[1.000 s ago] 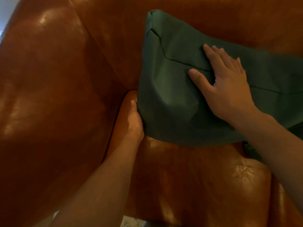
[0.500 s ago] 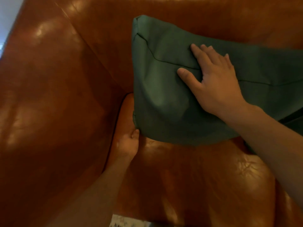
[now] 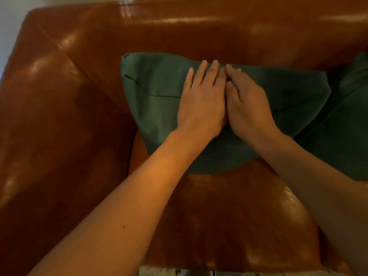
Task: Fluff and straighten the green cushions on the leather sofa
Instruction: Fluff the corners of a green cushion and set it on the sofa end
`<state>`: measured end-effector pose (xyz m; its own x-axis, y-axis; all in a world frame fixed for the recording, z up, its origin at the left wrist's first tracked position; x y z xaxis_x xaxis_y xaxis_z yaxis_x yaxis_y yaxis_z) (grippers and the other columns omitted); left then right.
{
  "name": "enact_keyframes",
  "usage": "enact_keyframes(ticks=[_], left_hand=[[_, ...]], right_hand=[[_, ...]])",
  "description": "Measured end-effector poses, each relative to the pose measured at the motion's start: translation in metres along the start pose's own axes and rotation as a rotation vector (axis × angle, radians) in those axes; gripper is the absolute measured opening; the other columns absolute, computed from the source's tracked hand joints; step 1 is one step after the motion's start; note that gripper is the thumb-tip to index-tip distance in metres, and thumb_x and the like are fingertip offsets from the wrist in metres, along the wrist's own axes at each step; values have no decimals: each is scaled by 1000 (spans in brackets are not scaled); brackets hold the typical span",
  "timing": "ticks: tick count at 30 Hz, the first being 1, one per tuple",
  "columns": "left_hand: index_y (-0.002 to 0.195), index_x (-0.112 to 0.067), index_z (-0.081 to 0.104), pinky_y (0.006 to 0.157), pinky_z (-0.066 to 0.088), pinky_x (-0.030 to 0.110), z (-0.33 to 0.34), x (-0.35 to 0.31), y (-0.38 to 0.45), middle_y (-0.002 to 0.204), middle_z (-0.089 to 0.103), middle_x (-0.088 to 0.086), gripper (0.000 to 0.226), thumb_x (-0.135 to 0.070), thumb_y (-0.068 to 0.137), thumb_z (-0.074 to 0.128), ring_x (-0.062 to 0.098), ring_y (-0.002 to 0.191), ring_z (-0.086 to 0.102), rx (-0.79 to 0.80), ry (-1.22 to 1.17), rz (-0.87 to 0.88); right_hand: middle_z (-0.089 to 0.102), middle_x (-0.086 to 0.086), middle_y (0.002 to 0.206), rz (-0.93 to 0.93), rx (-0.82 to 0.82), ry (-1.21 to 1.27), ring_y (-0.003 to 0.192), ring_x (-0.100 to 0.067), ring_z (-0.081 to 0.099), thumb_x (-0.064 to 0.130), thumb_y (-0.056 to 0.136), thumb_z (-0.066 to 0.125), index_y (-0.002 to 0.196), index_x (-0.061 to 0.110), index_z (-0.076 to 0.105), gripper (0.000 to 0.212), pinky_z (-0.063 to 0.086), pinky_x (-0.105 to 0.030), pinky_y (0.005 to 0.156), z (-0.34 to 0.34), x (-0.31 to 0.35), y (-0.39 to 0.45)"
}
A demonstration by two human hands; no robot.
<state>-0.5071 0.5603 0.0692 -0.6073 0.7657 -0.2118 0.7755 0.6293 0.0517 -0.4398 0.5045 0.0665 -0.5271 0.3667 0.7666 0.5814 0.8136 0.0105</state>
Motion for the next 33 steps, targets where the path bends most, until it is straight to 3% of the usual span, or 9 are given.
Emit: enact_keyframes(ticks=[5,8,12,14,16,19,26,29,33], left_hand=[[149,-14,33,121,3,48,14,27,14,156,32,8,59,-46,100,23,23,147,20,27,190,-50],[148,-15,36,120,4,51,11,38,18,155,35,9,60,-49,100,22,23,147,23,15,196,-77],[148,-18,36,120,5,51,9,47,21,156,34,5,58,-49,101,21,22,147,22,35,143,-90],[148,-18,36,120,5,50,9,46,21,156,34,5,58,-49,101,20,22,147,22,34,139,-89],[148,-18,36,120,5,50,11,44,21,155,35,5,58,-48,101,21,22,147,22,25,145,-90],[147,-18,38,120,4,51,12,46,23,155,35,4,58,-48,101,21,21,147,23,10,142,-103],[146,-18,40,120,5,50,11,45,24,154,37,4,56,-47,101,22,21,146,24,4,158,-95],[148,-18,37,121,4,49,5,41,22,156,34,6,55,-45,102,24,22,147,21,-1,163,-123],[148,-17,36,121,12,46,-9,-9,11,156,33,7,66,-54,97,18,24,146,24,-143,28,-36]], right_hand=[[20,-11,160,-95,182,-670,149,-23,13,42,105,17,154,10,21,58,3,-44,122,1,-25,2],[19,-13,161,-216,55,-803,150,-26,10,43,104,20,153,7,19,61,-1,-47,121,-24,-16,1],[43,-18,148,-370,-535,-72,140,-32,38,35,105,29,144,-1,39,54,23,-58,115,-110,-26,-13],[52,-12,142,-51,-687,639,132,-23,49,39,102,34,141,3,46,54,34,-51,112,-117,-82,-8],[61,-4,132,401,-627,1144,123,-18,56,44,102,35,134,13,56,50,39,-44,111,-68,-122,-6],[67,8,106,721,-412,1115,117,-19,57,50,101,36,112,21,67,44,42,-34,104,6,-150,-32],[45,-8,147,1189,-156,1011,135,-24,42,48,102,34,142,7,45,58,36,-30,96,91,-195,-111],[50,-3,144,1078,-310,996,135,-22,44,48,101,37,140,12,49,54,34,-34,111,76,-200,-99],[66,11,120,800,-464,1118,118,-9,56,55,96,41,120,23,65,46,40,-34,106,63,-170,-58]])
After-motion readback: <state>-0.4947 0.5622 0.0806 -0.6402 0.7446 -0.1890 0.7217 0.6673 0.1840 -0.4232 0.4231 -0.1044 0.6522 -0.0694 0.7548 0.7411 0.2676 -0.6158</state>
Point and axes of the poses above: each hand's wrist, its own y-axis towards the middle knuckle, its own z-axis out of the palm, x = y × z, the point moved 7 cm from there along y, towards the middle knuckle
